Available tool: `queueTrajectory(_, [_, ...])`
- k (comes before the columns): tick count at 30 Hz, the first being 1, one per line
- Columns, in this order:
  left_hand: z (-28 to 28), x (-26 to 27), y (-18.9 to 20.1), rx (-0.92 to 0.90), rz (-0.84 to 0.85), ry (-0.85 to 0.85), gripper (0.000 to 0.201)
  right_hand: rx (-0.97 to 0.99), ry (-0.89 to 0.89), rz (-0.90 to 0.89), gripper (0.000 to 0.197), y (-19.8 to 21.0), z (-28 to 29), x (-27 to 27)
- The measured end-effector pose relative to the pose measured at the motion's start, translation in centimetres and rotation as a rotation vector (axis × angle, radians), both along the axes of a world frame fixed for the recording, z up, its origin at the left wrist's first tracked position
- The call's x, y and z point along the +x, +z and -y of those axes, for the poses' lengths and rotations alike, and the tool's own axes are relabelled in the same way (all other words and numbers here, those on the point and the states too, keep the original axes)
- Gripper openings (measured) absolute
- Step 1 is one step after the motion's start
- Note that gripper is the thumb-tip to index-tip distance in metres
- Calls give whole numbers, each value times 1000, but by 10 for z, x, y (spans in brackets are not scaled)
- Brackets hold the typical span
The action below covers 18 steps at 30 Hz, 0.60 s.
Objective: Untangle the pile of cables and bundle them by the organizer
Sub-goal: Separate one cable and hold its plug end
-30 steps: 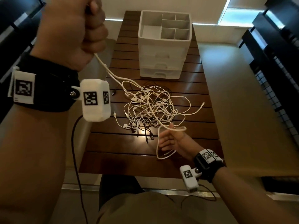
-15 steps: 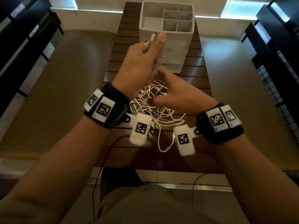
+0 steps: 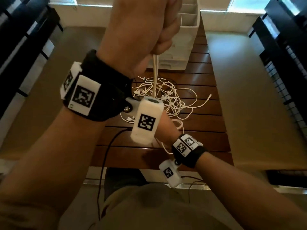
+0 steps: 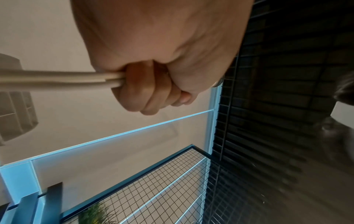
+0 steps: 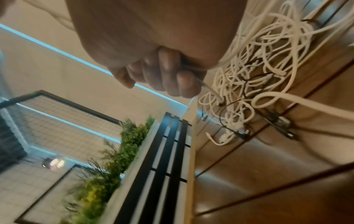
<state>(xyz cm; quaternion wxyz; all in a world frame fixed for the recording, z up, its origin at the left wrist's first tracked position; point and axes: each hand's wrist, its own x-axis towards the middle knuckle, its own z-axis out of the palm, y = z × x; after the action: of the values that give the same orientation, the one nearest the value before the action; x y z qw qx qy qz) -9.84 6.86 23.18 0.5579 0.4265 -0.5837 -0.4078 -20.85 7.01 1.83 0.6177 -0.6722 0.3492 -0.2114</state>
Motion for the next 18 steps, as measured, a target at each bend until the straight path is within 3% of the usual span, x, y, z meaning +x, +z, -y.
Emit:
queueTrajectory(6, [-7,-8,-3,-15,-97,28,41,-132,152,-222,86,-22,1,-16])
queueTrajectory(8, [-10,-10,-9,-35,-115,68,48,-236,198,-320,81,-15,14,-17])
queueTrajectory(10, [-15,-10,-21,-24,-96,116,49,-289,212,-377,60,0,30,-21])
queueTrajectory(11, [-17,-9,-27,0,-99,144,49,-280,202,-349,52,7,38,-24])
queueTrajectory(12, [-18,-7,-33,33,-116,164,49,-280,180,-294,57,16,45,-26])
queueTrajectory(15, [-17,-5,-41,93,-170,196,48,-388,73,3,86,46,53,-19])
queueTrajectory(17, [-13,-8,-37,78,-167,168,48,-564,41,51,73,64,52,-5])
queueTrajectory(18, [-12,-9,-32,61,-158,150,48,-647,57,-47,64,76,53,-1])
